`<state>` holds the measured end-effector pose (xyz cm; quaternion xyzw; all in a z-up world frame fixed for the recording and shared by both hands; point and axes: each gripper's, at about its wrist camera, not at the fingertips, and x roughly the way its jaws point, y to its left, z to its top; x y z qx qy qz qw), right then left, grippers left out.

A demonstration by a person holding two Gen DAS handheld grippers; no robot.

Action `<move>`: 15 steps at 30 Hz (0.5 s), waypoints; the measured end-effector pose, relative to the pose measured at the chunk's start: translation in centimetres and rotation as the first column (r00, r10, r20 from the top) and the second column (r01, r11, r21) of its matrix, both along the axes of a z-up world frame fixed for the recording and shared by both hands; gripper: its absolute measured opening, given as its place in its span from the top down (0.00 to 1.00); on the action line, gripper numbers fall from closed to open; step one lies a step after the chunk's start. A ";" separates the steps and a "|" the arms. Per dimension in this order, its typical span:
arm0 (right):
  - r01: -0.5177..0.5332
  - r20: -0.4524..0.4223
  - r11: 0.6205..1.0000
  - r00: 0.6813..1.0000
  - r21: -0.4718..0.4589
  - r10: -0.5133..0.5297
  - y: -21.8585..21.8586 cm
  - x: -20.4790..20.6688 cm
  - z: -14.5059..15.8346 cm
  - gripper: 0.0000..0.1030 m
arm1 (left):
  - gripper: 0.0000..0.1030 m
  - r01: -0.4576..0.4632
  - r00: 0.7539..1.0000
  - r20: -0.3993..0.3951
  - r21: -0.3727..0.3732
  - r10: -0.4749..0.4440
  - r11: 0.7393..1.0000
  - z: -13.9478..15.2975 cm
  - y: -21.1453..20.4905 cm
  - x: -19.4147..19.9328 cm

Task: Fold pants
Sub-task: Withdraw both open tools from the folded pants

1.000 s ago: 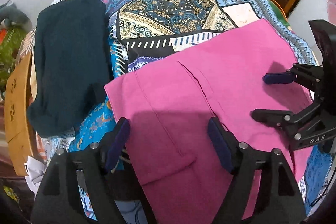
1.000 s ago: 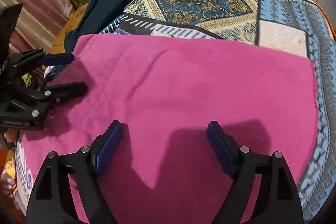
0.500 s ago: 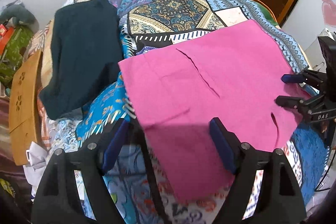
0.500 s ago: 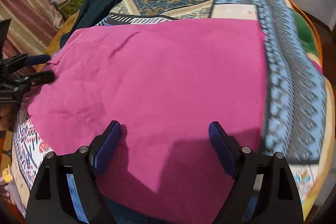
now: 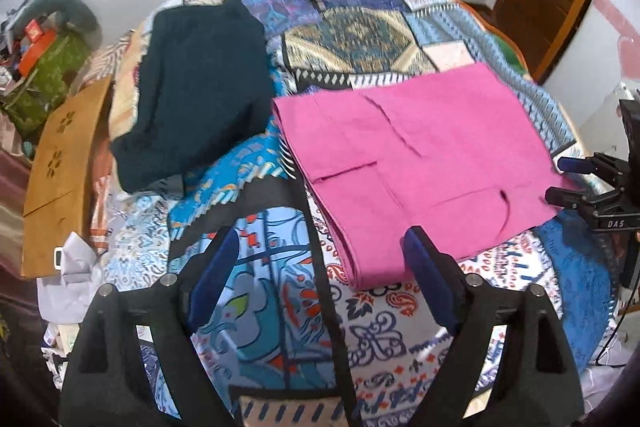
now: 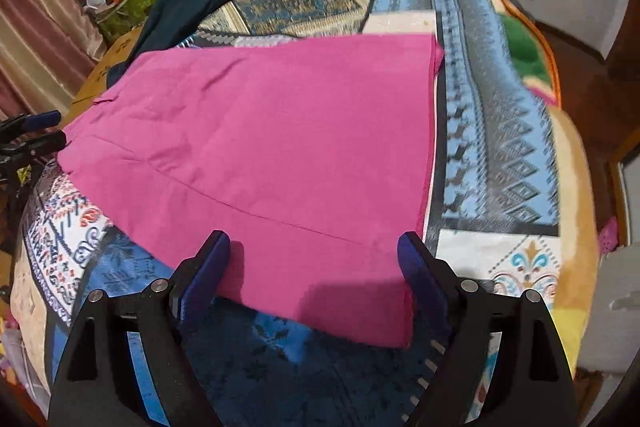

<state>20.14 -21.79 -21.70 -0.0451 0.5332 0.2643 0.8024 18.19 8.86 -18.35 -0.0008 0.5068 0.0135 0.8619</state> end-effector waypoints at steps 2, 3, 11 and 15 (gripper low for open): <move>-0.006 0.045 1.000 0.999 0.004 0.005 0.4 -0.3 1.2 0.19 | 0.18 -0.017 0.999 0.035 -0.014 0.017 1.000 1.2 0.2 -0.5; -0.011 0.071 1.000 0.997 0.012 0.011 0.8 -0.4 1.9 0.19 | 0.18 -0.027 0.998 0.052 -0.026 0.028 0.999 1.8 0.2 -0.7; -0.080 0.212 0.993 0.976 0.085 0.060 5.5 -1.5 5.0 0.19 | 0.18 -0.116 0.989 0.075 -0.134 0.126 0.984 2.9 -1.0 -2.2; -0.099 0.216 0.993 0.973 0.062 0.083 7.4 -1.7 3.4 0.19 | 0.18 -0.098 0.994 0.033 -0.200 0.107 0.975 1.4 -2.3 -3.1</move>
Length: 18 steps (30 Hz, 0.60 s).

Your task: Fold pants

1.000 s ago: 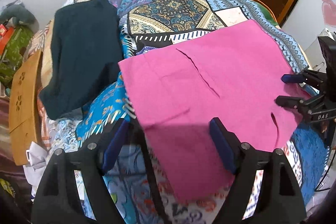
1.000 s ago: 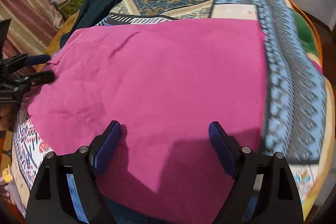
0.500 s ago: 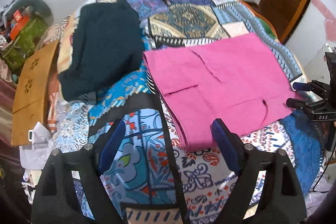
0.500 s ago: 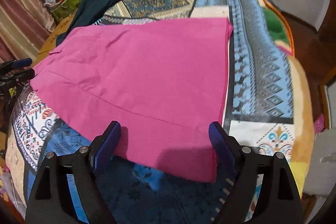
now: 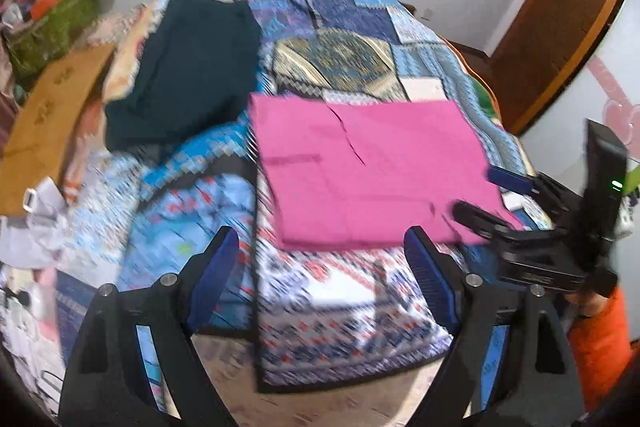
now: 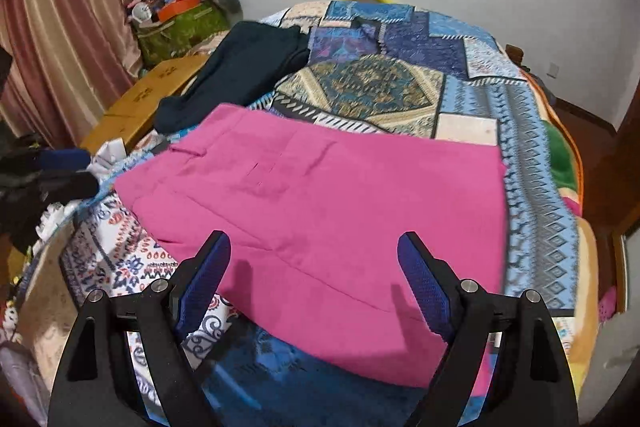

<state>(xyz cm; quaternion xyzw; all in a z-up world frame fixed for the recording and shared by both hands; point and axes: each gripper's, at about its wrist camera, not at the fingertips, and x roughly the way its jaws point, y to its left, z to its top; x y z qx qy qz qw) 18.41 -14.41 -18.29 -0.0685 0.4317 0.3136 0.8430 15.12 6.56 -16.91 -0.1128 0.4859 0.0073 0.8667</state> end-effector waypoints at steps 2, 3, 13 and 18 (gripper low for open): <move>-0.001 -0.020 1.000 1.000 -0.016 0.001 0.5 -0.1 -1.0 0.19 | 0.18 0.016 1.000 -0.018 -0.030 -0.017 0.999 -0.7 -0.5 -0.2; 0.000 -0.030 1.000 1.000 -0.020 0.000 0.5 -0.2 -1.4 0.19 | 0.18 0.024 0.999 -0.027 -0.048 -0.025 0.999 -1.0 -0.7 -0.2; 0.002 -0.079 1.000 0.997 -0.011 -0.003 0.2 -0.7 -2.2 0.20 | 0.20 -0.004 0.996 -0.084 -0.307 -0.022 0.952 -3.4 0.7 1.4; 0.022 -0.107 1.000 0.994 0.016 -0.020 0.0 -0.7 -2.6 0.20 | 0.27 -0.053 0.995 -0.103 -0.342 0.019 0.938 -4.2 1.2 3.5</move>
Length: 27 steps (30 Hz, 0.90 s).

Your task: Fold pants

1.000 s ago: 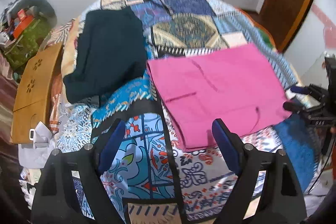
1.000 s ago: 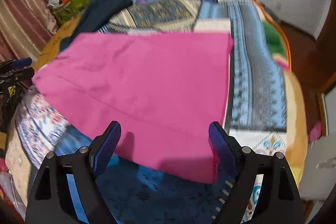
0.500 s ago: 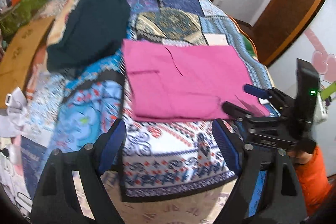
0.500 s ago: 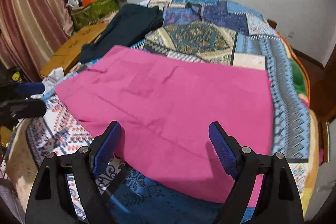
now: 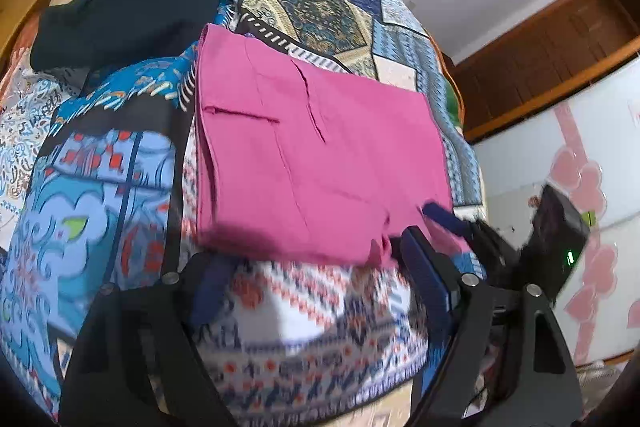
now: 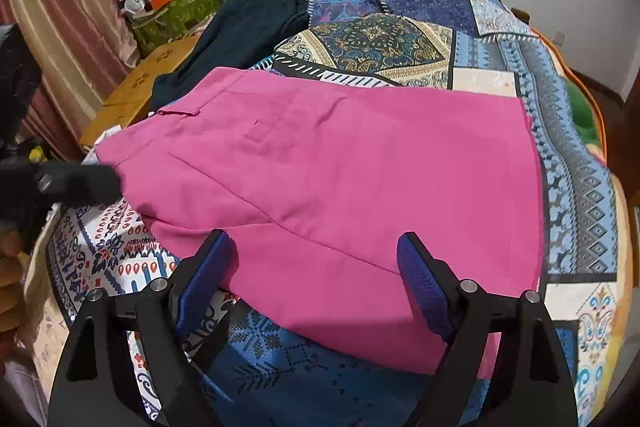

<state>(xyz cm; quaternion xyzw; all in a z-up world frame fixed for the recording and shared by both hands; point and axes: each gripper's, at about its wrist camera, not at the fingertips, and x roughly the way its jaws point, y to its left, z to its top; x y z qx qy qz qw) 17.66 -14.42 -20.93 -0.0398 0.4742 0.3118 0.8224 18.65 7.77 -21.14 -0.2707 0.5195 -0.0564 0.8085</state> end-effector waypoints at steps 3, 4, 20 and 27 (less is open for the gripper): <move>0.008 -0.009 1.000 1.000 0.009 -0.008 -0.1 0.0 -0.1 0.20 | 0.55 -0.051 0.999 -0.014 0.106 0.053 0.993 -0.1 -0.1 1.1; 0.009 -0.008 1.000 1.000 0.009 -0.009 -0.1 -0.1 0.0 0.20 | 0.64 -0.054 0.998 -0.013 0.158 0.057 0.986 -0.1 -0.4 1.5; 0.101 -0.046 0.995 0.994 -0.011 -0.101 -3.0 0.7 -0.6 0.19 | 0.82 -0.103 0.972 0.225 0.657 -0.065 0.747 6.9 -1.6 -0.2; 0.094 -0.029 0.995 0.995 -0.027 -0.095 -3.0 0.1 -0.6 0.19 | 0.82 -0.087 0.951 0.268 0.713 -0.155 0.696 8.3 -4.7 1.3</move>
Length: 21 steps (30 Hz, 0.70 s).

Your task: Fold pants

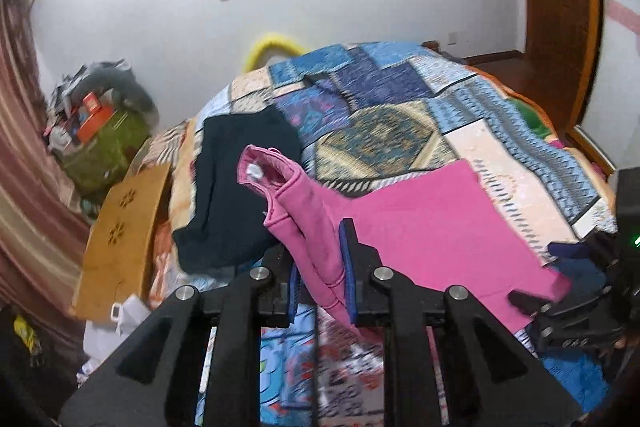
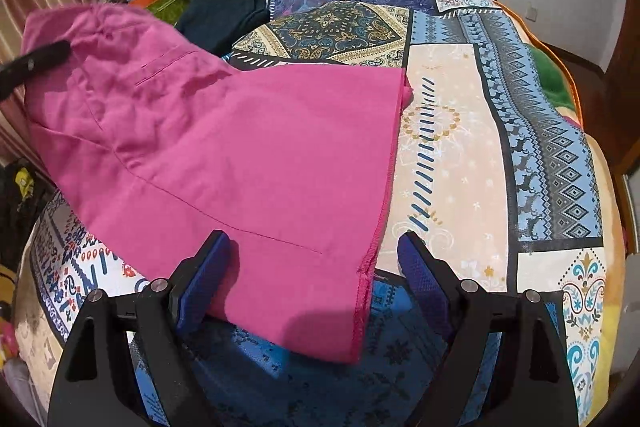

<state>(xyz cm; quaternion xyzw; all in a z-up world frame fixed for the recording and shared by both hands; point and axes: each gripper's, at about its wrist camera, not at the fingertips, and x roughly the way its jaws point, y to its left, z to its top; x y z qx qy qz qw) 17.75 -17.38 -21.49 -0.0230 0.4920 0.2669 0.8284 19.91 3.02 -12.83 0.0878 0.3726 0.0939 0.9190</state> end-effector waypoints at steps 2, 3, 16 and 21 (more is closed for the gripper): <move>0.001 -0.005 1.000 1.000 0.003 -0.001 -0.1 0.1 -0.1 0.19 | 0.83 0.036 0.999 0.002 -0.031 -0.036 0.999 0.6 -0.8 0.6; 0.001 -0.007 1.000 1.000 0.004 -0.001 -0.1 0.1 0.0 0.19 | 0.83 0.054 0.999 -0.001 -0.055 -0.054 0.997 0.9 -1.0 0.9; 0.010 -0.008 1.000 1.000 0.019 -0.010 -0.3 0.1 -0.1 0.19 | 0.84 0.157 0.972 -0.093 -0.416 -0.213 0.896 0.4 -4.4 7.0; 0.011 -0.010 1.000 1.000 0.022 -0.011 -0.2 0.1 0.0 0.19 | 0.84 0.162 0.955 -0.155 -0.443 -0.253 0.882 -1.5 -6.2 7.9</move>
